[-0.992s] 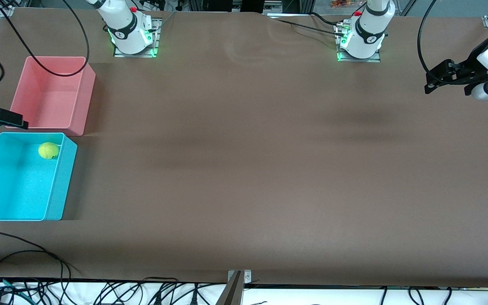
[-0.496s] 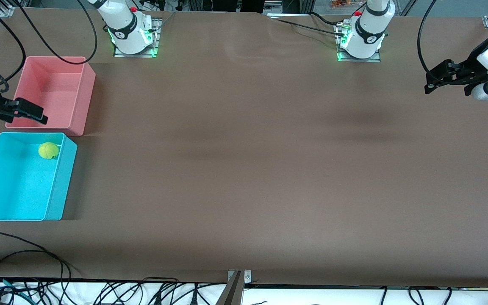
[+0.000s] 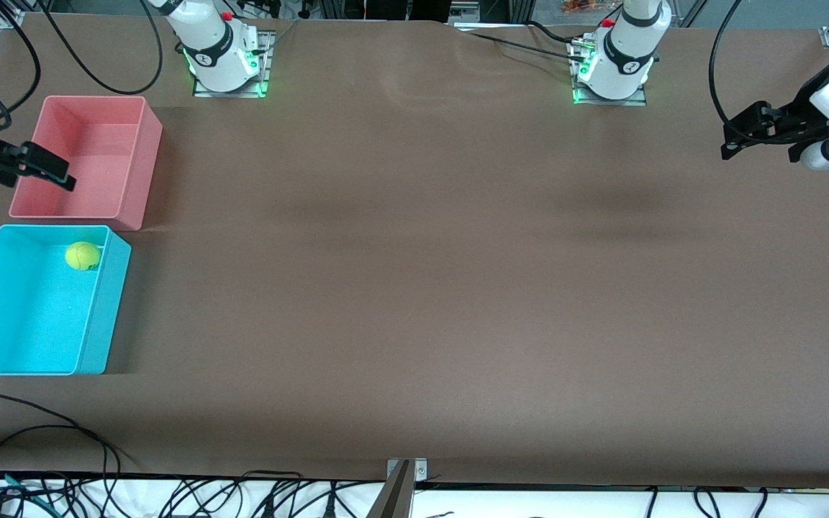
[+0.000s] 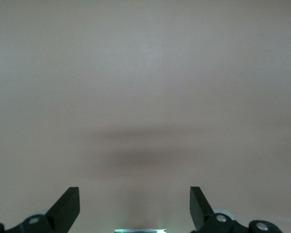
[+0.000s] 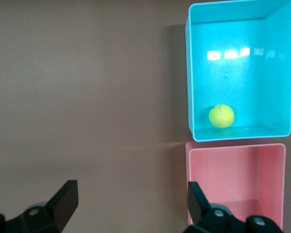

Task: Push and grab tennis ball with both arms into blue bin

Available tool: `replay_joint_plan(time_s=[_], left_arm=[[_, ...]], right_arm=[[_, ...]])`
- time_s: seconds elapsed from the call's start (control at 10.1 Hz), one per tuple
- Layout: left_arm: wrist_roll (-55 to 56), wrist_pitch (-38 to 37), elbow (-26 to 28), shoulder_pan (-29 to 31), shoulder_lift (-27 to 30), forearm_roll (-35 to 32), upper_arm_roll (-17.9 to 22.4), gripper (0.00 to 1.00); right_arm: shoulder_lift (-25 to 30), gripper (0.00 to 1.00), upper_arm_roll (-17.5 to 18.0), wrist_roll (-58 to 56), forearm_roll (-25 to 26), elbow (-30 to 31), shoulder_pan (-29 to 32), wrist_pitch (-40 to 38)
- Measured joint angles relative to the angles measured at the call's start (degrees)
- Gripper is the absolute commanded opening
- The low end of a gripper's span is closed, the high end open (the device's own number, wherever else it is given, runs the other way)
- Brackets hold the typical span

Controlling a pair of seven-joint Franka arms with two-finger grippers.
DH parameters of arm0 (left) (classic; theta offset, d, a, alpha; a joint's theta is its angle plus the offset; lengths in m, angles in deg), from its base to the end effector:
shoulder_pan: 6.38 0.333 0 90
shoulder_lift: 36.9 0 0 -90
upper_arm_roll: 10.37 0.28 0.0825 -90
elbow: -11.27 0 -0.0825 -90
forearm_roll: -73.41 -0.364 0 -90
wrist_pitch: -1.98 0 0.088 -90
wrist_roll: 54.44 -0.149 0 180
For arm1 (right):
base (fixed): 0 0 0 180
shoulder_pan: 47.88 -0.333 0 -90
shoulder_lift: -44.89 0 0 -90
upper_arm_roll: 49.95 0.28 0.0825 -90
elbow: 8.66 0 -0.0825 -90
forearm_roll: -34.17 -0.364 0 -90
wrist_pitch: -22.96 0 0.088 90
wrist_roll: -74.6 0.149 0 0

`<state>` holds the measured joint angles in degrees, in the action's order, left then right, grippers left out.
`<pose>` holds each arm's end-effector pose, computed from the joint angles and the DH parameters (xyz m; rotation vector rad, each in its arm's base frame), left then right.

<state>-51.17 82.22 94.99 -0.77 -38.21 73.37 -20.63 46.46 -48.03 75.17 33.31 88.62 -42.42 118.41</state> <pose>0.5179 -0.0410 0.5691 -3.1363 0.0378 0.1307 0.5317 -0.0306 0.5116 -3.1254 0.1145 0.0065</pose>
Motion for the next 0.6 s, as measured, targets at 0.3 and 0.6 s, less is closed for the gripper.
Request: replay_joint_plan(time_s=[0.3,0.6], left_arm=[[0.0,0.0,0.0,0.0,0.0,0.0,0.0,1.0],[0.0,0.0,0.0,0.0,0.0,0.0,0.02,1.0]], right_arm=[[3.98,1.0,-3.0,0.1,1.57,3.94,-5.0,0.12],[4.11,1.0,-8.42,0.09,1.62,2.36,-9.34,-2.96]])
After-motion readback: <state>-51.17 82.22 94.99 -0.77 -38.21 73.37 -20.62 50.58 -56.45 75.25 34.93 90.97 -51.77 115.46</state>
